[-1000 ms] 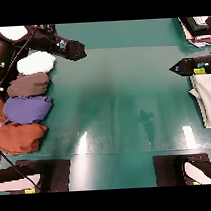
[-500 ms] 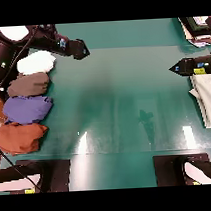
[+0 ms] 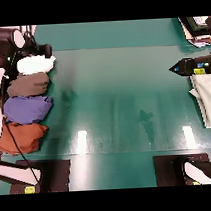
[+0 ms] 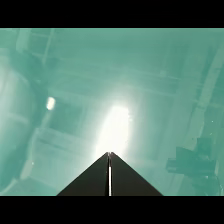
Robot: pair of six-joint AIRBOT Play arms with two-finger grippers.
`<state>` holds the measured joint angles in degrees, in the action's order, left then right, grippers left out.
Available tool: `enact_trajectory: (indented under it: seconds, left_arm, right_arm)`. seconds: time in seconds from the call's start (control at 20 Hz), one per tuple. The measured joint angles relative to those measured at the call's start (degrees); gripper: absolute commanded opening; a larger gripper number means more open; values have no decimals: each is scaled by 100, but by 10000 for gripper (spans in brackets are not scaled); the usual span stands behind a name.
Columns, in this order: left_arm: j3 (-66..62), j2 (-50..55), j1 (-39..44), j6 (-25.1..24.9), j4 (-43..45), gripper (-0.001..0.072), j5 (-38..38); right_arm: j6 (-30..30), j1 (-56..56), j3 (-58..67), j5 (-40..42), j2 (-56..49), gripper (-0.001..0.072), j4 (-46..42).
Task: Fold the shirts.
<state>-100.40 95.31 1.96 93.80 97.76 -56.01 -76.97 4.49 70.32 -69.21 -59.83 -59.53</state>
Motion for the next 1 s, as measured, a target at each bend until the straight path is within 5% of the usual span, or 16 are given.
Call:
enact_trajectory:
  seconds: [0.25,0.3,0.4,0.45,0.75,1.0]
  left_arm:
    - [0,920,-726,173,28,647,382]
    - [0,1029,-800,184,9,578,457]
    - [-31,1158,-896,203,-28,73,577]
    - [-85,1204,-925,208,-37,25,584]
    - [-837,922,-984,173,-341,24,109]
    - [-1377,-490,-678,-439,-933,24,-428]
  right_arm:
    - [-2,0,0,7,0,18,2]
    - [-2,0,2,11,0,18,2]
    - [-2,0,2,22,0,18,2]
    - [-2,0,0,31,0,18,2]
    - [0,0,0,122,24,18,55]
    - [0,4,0,789,404,18,229]
